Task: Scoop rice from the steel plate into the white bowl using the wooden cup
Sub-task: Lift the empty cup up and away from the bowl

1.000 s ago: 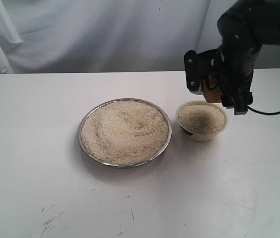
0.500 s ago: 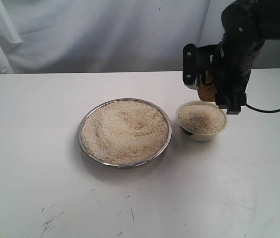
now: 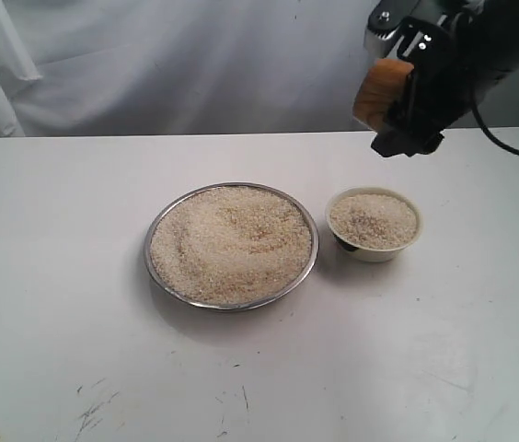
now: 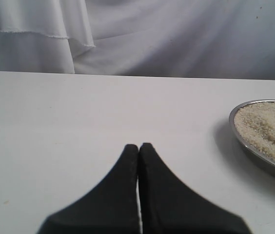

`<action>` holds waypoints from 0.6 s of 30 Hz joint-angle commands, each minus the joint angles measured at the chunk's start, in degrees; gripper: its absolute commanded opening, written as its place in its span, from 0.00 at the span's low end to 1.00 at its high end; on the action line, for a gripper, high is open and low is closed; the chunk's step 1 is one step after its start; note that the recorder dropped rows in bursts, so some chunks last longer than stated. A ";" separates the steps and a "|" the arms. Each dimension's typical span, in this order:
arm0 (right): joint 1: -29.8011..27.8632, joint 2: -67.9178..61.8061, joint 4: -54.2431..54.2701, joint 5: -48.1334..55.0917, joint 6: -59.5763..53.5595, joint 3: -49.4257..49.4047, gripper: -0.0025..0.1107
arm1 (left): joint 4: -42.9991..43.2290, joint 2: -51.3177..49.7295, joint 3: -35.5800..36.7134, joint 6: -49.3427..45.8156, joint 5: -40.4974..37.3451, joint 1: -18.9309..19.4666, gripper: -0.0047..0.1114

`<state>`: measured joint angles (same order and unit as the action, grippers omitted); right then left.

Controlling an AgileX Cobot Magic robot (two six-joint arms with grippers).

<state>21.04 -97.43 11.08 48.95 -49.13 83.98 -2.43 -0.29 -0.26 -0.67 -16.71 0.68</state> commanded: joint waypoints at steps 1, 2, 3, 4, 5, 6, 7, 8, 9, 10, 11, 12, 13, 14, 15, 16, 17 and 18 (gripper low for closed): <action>-1.74 3.40 7.55 -5.44 0.70 -4.94 0.02 | -0.04 0.29 0.26 0.18 0.36 -0.09 0.04; -2.03 4.01 8.47 -6.86 0.70 -6.12 0.02 | -0.04 0.29 0.26 0.18 0.36 -0.09 0.04; -2.30 4.67 9.66 -8.64 0.55 -7.50 0.02 | -0.04 0.29 0.26 0.18 0.36 -0.09 0.04; -2.41 5.28 11.05 -10.55 0.44 -8.71 0.02 | -0.04 0.29 0.26 0.18 0.36 -0.09 0.04; -2.40 5.89 11.98 -11.98 0.44 -9.54 0.02 | -0.04 0.29 0.26 0.18 0.36 -0.09 0.04; -2.56 6.98 15.53 -15.12 0.32 -11.46 0.02 | -0.04 0.29 0.26 0.18 0.36 -0.09 0.04; -2.56 7.32 17.88 -16.53 -0.29 -12.39 0.02 | -0.04 0.29 0.26 0.18 0.36 -0.09 0.04; -2.56 8.12 23.31 -19.31 -1.99 -14.13 0.02 | -0.04 0.29 0.26 0.18 0.36 -0.09 0.04; -2.56 8.43 25.57 -20.27 -3.61 -14.82 0.02 | -0.04 0.29 0.26 0.18 0.36 -0.09 0.04; -2.56 8.96 30.37 -22.66 -7.16 -16.45 0.02 | -0.04 0.29 0.26 0.18 0.36 -0.09 0.04; -2.56 9.13 31.59 -23.46 -8.20 -17.02 0.02 | -0.04 0.29 0.26 0.18 0.36 -0.09 0.04; -2.34 9.38 33.98 -24.26 -9.85 -18.07 0.02 | -0.04 0.29 0.26 0.18 0.36 -0.09 0.04; -2.30 9.38 34.54 -24.92 -10.11 -18.40 0.02 | -0.04 0.29 0.26 0.18 0.36 -0.09 0.04; -1.66 9.49 34.89 -26.26 -11.34 -19.22 0.02 | -0.04 0.29 0.26 0.18 0.36 -0.09 0.04; -1.66 9.49 35.06 -26.27 -11.34 -19.62 0.02 | -0.04 0.29 0.26 0.18 0.36 -0.09 0.04; -1.66 9.49 35.47 -26.05 -11.34 -20.06 0.02 | -0.04 0.29 0.26 0.18 0.36 -0.09 0.04; -1.66 9.49 35.93 -26.17 -11.34 -20.63 0.02 | -0.04 0.29 0.26 0.18 0.36 -0.09 0.04; -1.66 9.49 36.99 -26.47 -11.80 -21.22 0.02 | -0.04 0.29 0.26 0.18 0.36 -0.09 0.04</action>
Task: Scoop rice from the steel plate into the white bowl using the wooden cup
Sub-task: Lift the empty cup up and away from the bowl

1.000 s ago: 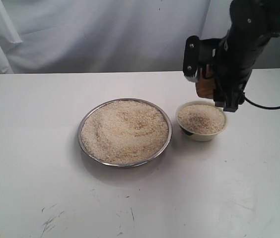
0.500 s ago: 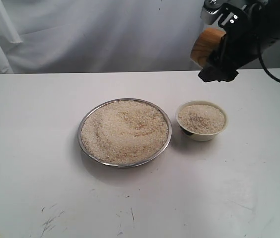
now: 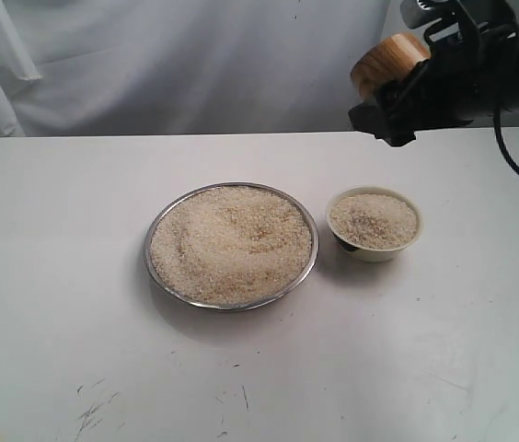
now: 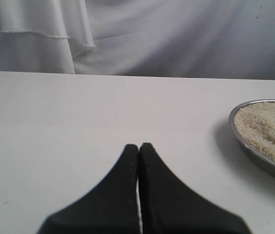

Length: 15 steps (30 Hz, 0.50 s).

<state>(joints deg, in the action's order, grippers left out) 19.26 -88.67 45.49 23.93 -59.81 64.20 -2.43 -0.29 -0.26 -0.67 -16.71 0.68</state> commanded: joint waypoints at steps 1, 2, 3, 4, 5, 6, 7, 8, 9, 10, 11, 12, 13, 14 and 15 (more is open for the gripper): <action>0.11 0.73 4.71 -1.44 -2.25 -2.15 0.02 | -0.04 0.29 0.26 0.18 0.36 -0.09 0.04; 0.11 0.73 5.50 -1.44 -2.08 -2.40 0.02 | -0.04 0.29 0.26 0.18 0.36 -0.09 0.04; 0.11 0.73 3.36 -2.50 1.21 -2.67 0.02 | -0.04 0.29 0.26 0.18 0.36 -0.09 0.04; 0.11 0.73 0.14 -3.35 4.63 -2.81 0.02 | -0.04 0.29 0.26 0.18 0.36 -0.09 0.04; 0.11 0.73 -3.08 -4.10 9.45 -2.81 0.02 | -0.04 0.29 0.26 0.18 0.36 -0.09 0.04; 0.11 0.73 -5.80 -4.23 13.74 -2.81 0.02 | -0.04 0.29 0.26 0.18 0.36 -0.09 0.04; 0.11 0.73 -7.77 -4.23 16.85 -2.81 0.02 | -0.04 0.29 0.26 0.18 0.36 -0.09 0.04; 0.11 0.73 -10.11 -4.23 19.62 -2.92 0.02 | -0.04 0.29 0.26 0.18 0.36 -0.09 0.04; 0.22 0.73 -12.37 -4.58 22.83 -3.25 0.02 | -0.04 0.29 0.26 0.18 0.36 -0.09 0.04; 0.25 0.99 -14.00 -5.04 25.38 -3.63 0.02 | -0.04 0.29 0.26 0.18 0.36 -0.09 0.04; 0.43 1.24 -16.21 -6.02 28.29 -4.31 0.02 | -0.04 0.29 0.26 0.18 0.36 -0.09 0.04; 0.69 1.61 -17.91 -7.44 30.59 -5.11 0.02 | -0.04 0.29 0.26 0.18 0.36 -0.09 0.04; 0.84 1.85 -19.35 -8.68 32.08 -5.80 0.02 | -0.04 0.29 0.26 0.18 0.36 -0.09 0.04; 1.09 2.16 -21.04 -10.90 33.94 -6.74 0.02 | -0.04 0.29 0.26 0.18 0.36 -0.09 0.04; 1.34 2.60 -23.03 -12.70 36.13 -7.70 0.02 | -0.04 0.29 0.26 0.18 0.36 -0.09 0.04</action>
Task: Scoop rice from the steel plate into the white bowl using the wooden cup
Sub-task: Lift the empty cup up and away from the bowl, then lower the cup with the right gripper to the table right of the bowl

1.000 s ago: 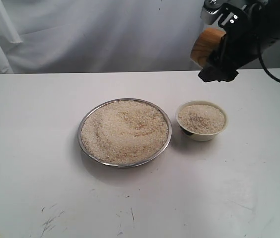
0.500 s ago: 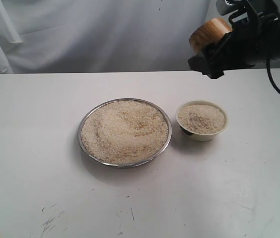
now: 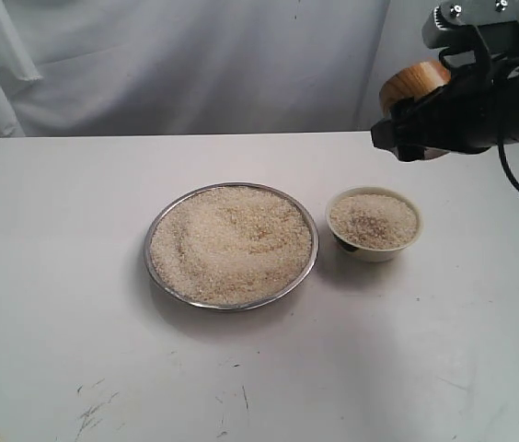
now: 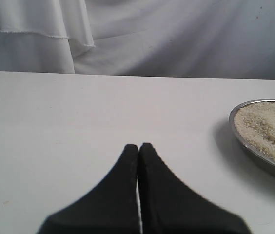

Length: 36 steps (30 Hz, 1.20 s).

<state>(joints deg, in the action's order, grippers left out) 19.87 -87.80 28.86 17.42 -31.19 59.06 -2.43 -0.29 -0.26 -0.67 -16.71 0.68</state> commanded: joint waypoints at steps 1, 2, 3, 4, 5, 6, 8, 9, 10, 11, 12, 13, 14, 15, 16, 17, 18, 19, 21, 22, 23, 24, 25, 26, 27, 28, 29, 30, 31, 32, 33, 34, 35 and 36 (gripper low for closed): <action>0.84 2.10 -8.02 -7.72 9.54 -3.61 0.02 | -0.04 0.29 0.26 0.18 0.36 -0.09 0.04; 1.14 2.50 -9.54 -9.86 11.80 -4.79 0.02 | -0.04 0.29 0.26 0.18 0.36 -0.09 0.04; 1.53 2.93 -10.58 -12.34 13.49 -6.10 0.02 | -0.04 0.29 0.26 0.18 0.36 -0.09 0.04; 2.06 3.36 -11.27 -15.00 14.51 -7.49 0.02 | -0.04 0.29 0.26 0.18 0.36 -0.09 0.04; 2.55 3.74 -12.38 -17.42 15.15 -8.51 0.02 | -0.04 0.29 0.26 0.18 0.36 -0.09 0.04; 3.14 4.12 -13.71 -19.79 15.14 -9.74 0.02 | -0.04 0.29 0.26 0.18 0.36 -0.09 0.04; 4.21 4.68 -16.08 -24.32 16.63 -11.86 0.02 | -0.04 0.29 0.26 0.18 0.36 -0.09 0.04; 4.72 4.85 -17.06 -26.09 17.10 -12.72 0.02 | -0.04 0.29 0.26 0.18 0.36 -0.09 0.04; 5.17 4.98 -17.52 -27.35 17.08 -13.42 0.02 | -0.04 0.29 0.26 0.18 0.36 -0.09 0.04; 5.50 4.98 -17.52 -28.66 17.08 -14.03 0.02 | -0.04 0.29 0.26 0.18 0.36 -0.09 0.04; 6.02 4.98 -17.86 -30.22 17.08 -14.73 0.02 | -0.04 0.29 0.26 0.18 0.36 -0.09 0.04; 6.49 4.98 -19.30 -32.31 17.30 -15.60 0.02 | -0.04 0.29 0.26 0.18 0.36 -0.09 0.04; 6.67 4.98 -21.05 -34.15 18.27 -16.41 0.02 | -0.04 0.29 0.26 0.18 0.36 -0.09 0.04; 6.94 4.98 -23.40 -36.54 19.33 -17.52 0.02 | -0.04 0.29 0.26 0.18 0.36 -0.09 0.04; 7.20 4.98 -25.64 -38.82 20.60 -18.66 0.02 | -0.04 0.29 0.26 0.18 0.36 -0.09 0.04; 7.20 4.98 -27.07 -40.59 21.97 -19.61 0.02 | -0.04 0.29 0.26 0.18 0.36 -0.09 0.04; 7.20 4.98 -28.86 -43.53 24.45 -21.19 0.02 | -0.04 0.29 0.26 0.18 0.36 -0.09 0.04; 7.20 4.98 -30.33 -45.69 26.03 -22.34 0.02 | -0.04 0.29 0.26 0.18 0.36 -0.09 0.04; 6.94 4.98 -32.31 -51.00 26.99 -25.30 0.02 | -0.04 0.29 0.26 0.18 0.36 -0.09 0.04; 6.94 4.98 -33.16 -54.03 27.27 -26.78 0.02 | -0.04 0.29 0.26 0.18 0.36 -0.09 0.04; 6.94 4.98 -33.87 -56.52 28.00 -27.87 0.02 | -0.04 0.29 0.26 0.18 0.36 -0.09 0.04; 6.94 4.98 -35.29 -59.58 29.25 -29.30 0.02 | -0.04 0.29 0.26 0.18 0.36 -0.09 0.04; 6.94 4.98 -35.94 -61.02 30.39 -30.17 0.02 | -0.04 0.29 0.26 0.18 0.36 -0.09 0.04; 6.94 4.98 -36.18 -62.00 31.19 -30.95 0.02 | -0.04 0.29 0.26 0.18 0.36 -0.09 0.04; 6.94 4.98 -36.48 -62.43 32.29 -31.92 0.02 | -0.04 0.29 0.26 0.18 0.36 -0.09 0.04; 6.82 4.98 -36.59 -62.43 32.43 -32.47 0.02 | -0.04 0.29 0.26 0.18 0.36 -0.09 0.04; 6.52 4.98 -36.59 -62.43 32.44 -33.24 0.02 | -0.04 0.29 0.26 0.18 0.36 -0.09 0.04; 6.05 4.98 -36.80 -62.32 32.90 -33.97 0.02 | -0.04 0.29 0.26 0.18 0.36 -0.09 0.04; 5.74 4.98 -37.25 -62.32 33.37 -34.52 0.02 | -0.04 0.29 0.26 0.18 0.36 -0.09 0.04; 5.20 4.98 -37.65 -62.45 34.21 -35.22 0.02 | -0.04 0.29 0.26 0.18 0.36 -0.09 0.04; 4.91 4.98 -38.23 -62.59 35.08 -35.86 0.02 | -0.04 0.29 0.26 0.18 0.36 -0.09 0.04; 4.48 4.98 -39.07 -62.82 35.78 -36.46 0.02 | -0.04 0.29 0.26 0.18 0.36 -0.09 0.04; 4.12 4.98 -40.28 -62.82 36.08 -36.94 0.02 | -0.04 0.29 0.26 0.18 0.36 -0.09 0.04; 3.62 4.98 -41.72 -62.82 36.08 -37.27 0.02 | -0.04 0.29 0.26 0.18 0.36 -0.09 0.04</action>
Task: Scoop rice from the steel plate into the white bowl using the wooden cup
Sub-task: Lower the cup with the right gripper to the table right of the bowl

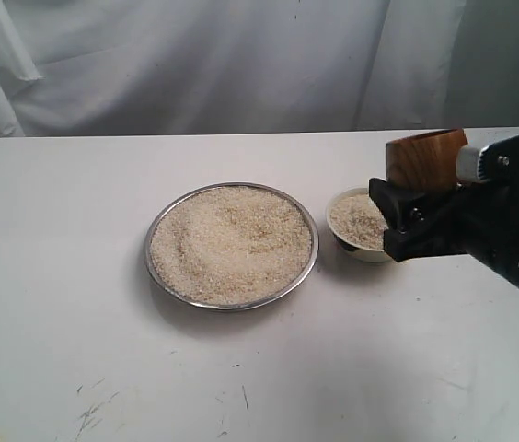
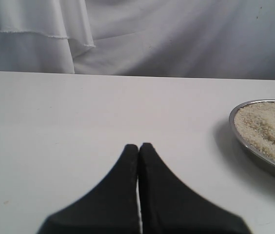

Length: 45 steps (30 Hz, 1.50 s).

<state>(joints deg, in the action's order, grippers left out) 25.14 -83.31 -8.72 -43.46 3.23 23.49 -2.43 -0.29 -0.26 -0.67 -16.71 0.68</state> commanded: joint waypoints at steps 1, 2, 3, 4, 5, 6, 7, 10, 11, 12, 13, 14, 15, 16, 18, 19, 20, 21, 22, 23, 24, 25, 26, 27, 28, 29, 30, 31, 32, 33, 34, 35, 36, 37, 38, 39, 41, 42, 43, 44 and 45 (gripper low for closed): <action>-2.10 0.49 -4.68 -1.94 1.66 -1.97 0.02 | -0.04 0.29 0.26 0.18 0.36 -0.09 0.04; -2.82 0.49 -4.91 -1.82 1.66 -1.97 0.02 | -0.04 0.29 0.26 0.18 0.36 -0.09 0.04; -3.63 0.49 -5.06 -1.82 1.66 -1.97 0.02 | -0.04 0.29 0.26 0.18 0.36 -0.09 0.04; -4.29 0.49 -5.21 -1.94 1.66 -1.97 0.02 | -0.04 0.29 0.26 0.18 0.36 -0.09 0.04; -5.19 0.49 -5.51 -2.51 1.66 -1.97 0.02 | -0.04 0.29 0.26 0.18 0.36 -0.09 0.04; -6.01 0.49 -5.97 -2.78 1.66 -1.97 0.02 | -0.04 0.29 0.26 0.18 0.36 -0.09 0.04; -6.85 0.49 -6.54 -2.79 1.66 -1.97 0.02 | -0.04 0.29 0.26 0.18 0.36 -0.09 0.04; -9.82 0.49 -9.46 -2.57 3.41 -1.97 0.02 | -0.04 0.29 0.26 0.18 0.36 -0.09 0.04; -10.69 0.49 -11.12 -2.43 5.05 -1.97 0.02 | -0.04 0.29 0.26 0.18 0.36 -0.09 0.04; -11.84 0.49 -13.70 -2.43 6.72 -1.97 0.02 | -0.04 0.29 0.26 0.18 0.36 -0.09 0.04; -13.05 0.49 -16.26 -2.43 8.12 -1.97 0.02 | -0.04 0.29 0.26 0.18 0.36 -0.09 0.04; -13.99 0.24 -18.16 -2.43 9.36 -1.97 0.02 | -0.04 0.29 0.26 0.18 0.36 -0.09 0.04; -15.16 -0.21 -20.28 -3.00 10.50 -1.97 0.02 | -0.04 0.29 0.26 0.18 0.36 -0.09 0.04; -16.24 -0.85 -22.29 -3.78 11.77 -1.97 0.02 | -0.04 0.29 0.26 0.18 0.36 -0.09 0.04; -18.04 -2.35 -25.98 -6.33 13.55 -1.97 0.02 | -0.04 0.29 0.26 0.18 0.36 -0.09 0.04; -18.86 -3.20 -27.63 -7.35 14.13 -1.97 0.02 | -0.04 0.29 0.26 0.18 0.36 -0.09 0.04; -19.44 -3.87 -28.63 -7.90 14.39 -1.97 0.02 | -0.04 0.29 0.26 0.18 0.36 -0.09 0.04; -20.06 -4.73 -29.41 -8.18 14.65 -1.97 0.02 | -0.04 0.29 0.26 0.18 0.36 -0.09 0.04; -20.59 -5.66 -29.64 -8.68 14.89 -1.97 0.02 | -0.04 0.29 0.26 0.18 0.36 -0.09 0.04; -20.99 -6.70 -29.86 -9.27 15.06 -1.97 0.02 | -0.04 0.29 0.26 0.18 0.36 -0.09 0.04; -21.48 -7.83 -29.96 -10.05 15.06 -1.97 0.02 | -0.04 0.29 0.26 0.18 0.36 -0.09 0.04; -22.02 -9.09 -30.15 -11.05 15.06 -1.97 0.02 | -0.04 0.29 0.26 0.18 0.36 -0.09 0.04; -22.44 -10.12 -30.15 -12.19 15.06 -1.97 0.02 | -0.04 0.29 0.26 0.18 0.36 -0.09 0.04; -22.92 -11.46 -30.28 -13.12 15.06 -1.97 0.02 | -0.04 0.29 0.26 0.18 0.36 -0.09 0.04; -23.28 -12.84 -30.40 -13.72 15.06 -1.97 0.02 | -0.04 0.29 0.26 0.18 0.36 -0.09 0.04; -23.58 -13.91 -30.65 -13.98 15.06 -1.84 0.02 | -0.04 0.29 0.26 0.18 0.36 -0.09 0.04; -24.09 -15.16 -30.87 -13.98 15.06 -1.68 0.02 | -0.04 0.29 0.26 0.18 0.36 -0.09 0.04; -24.35 -16.44 -30.98 -14.12 15.06 -1.54 0.02 | -0.04 0.29 0.26 0.18 0.36 -0.09 0.04; -24.85 -17.74 -30.98 -14.88 14.95 -1.54 0.02 | -0.04 0.29 0.26 0.18 0.36 -0.09 0.04; -25.20 -18.74 -30.98 -15.50 14.95 -1.43 0.02 | -0.04 0.29 0.26 0.18 0.36 -0.09 0.04; -25.49 -19.91 -31.28 -16.21 14.95 -1.15 0.02 | -0.04 0.29 0.26 0.18 0.36 -0.09 0.04; -25.76 -20.97 -31.85 -17.29 14.69 -0.90 0.02 | -0.04 0.29 0.26 0.18 0.36 -0.09 0.04; -26.03 -22.01 -32.60 -18.08 14.65 -0.72 0.02 | -0.04 0.29 0.26 0.18 0.36 -0.09 0.04; -26.43 -22.93 -33.82 -18.46 14.65 -0.24 0.02 | -0.04 0.29 0.26 0.18 0.36 -0.09 0.04; -26.57 -23.80 -34.95 -18.52 14.55 0.33 0.02 | -0.04 0.29 0.26 0.18 0.36 -0.09 0.04; -26.86 -24.76 -36.20 -18.63 14.55 0.90 0.02 | -0.04 0.29 0.26 0.18 0.36 -0.09 0.04; -27.53 -26.51 -38.30 -18.93 14.55 1.96 0.02 | -0.04 0.29 0.26 0.18 0.36 -0.09 0.04; -27.86 -27.23 -39.03 -19.04 14.51 2.24 0.02 | -0.04 0.29 0.26 0.18 0.36 -0.09 0.04; -28.33 -27.92 -39.50 -19.54 14.51 2.50 0.02 | -0.04 0.29 0.26 0.18 0.36 -0.09 0.04; -28.86 -28.35 -39.88 -20.05 14.51 2.48 0.02 | -0.04 0.29 0.26 0.18 0.36 -0.09 0.04; -29.27 -28.67 -39.88 -20.32 14.41 2.48 0.02 | -0.04 0.29 0.26 0.18 0.36 -0.09 0.04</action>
<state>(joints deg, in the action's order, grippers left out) -2.88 -111.11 -47.11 -61.33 18.07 25.54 -2.43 -0.29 -0.26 -0.67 -16.71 0.68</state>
